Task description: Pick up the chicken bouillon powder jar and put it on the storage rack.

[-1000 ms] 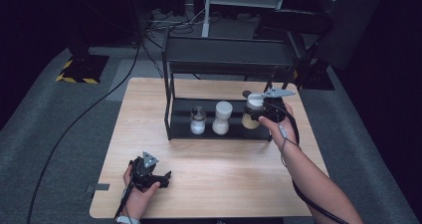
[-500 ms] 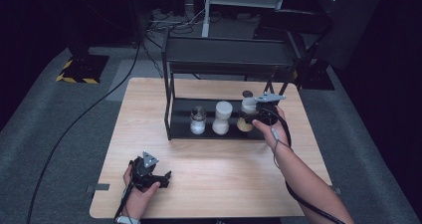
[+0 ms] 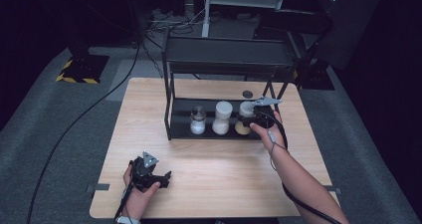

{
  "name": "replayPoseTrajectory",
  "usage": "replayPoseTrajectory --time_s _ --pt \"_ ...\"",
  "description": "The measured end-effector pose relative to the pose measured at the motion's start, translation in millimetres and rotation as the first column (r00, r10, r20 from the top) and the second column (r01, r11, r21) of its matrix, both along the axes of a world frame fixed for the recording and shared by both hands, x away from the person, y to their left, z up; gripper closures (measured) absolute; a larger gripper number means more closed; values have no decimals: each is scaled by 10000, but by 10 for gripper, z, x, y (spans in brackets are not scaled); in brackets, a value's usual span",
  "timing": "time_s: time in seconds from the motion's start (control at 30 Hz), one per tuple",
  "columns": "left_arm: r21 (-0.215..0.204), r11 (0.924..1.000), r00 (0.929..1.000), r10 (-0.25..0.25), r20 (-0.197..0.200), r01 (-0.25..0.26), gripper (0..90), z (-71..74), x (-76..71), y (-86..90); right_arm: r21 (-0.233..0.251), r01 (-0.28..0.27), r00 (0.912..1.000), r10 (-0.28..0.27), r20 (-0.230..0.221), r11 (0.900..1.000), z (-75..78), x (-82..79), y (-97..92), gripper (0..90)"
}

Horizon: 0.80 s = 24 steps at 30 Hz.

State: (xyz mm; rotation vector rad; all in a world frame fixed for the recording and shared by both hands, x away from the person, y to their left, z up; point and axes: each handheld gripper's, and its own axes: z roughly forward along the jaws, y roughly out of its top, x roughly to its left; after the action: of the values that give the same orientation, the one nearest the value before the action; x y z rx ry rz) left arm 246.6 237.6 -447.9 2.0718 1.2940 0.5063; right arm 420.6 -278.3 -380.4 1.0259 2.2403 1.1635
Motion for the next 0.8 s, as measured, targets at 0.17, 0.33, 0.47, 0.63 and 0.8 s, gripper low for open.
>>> replayPoseTrajectory --time_s 0.17,0.33,0.47,0.63,0.8 --pt "-1 10000 10000 0 -2 0 3 0 0 0 -5 0 10000 0 -4 10000 -34 6 6 345" --pt "-2 10000 10000 -7 5 7 3 -1 0 1 48 50 10000 -49 -70 10000 -35 8 -9 343" --pt "1 10000 10000 0 -1 0 3 0 0 0 176 16 10000 -15 -76 9998 -24 19 -43 304" --pt "0 10000 10000 0 0 0 3 0 0 0 213 -114 9996 109 258 9997 134 -12 -50 242" --pt "0 10000 10000 2 1 -2 3 0 0 0 332 -147 9984 128 544 9993 337 -93 -71 170"
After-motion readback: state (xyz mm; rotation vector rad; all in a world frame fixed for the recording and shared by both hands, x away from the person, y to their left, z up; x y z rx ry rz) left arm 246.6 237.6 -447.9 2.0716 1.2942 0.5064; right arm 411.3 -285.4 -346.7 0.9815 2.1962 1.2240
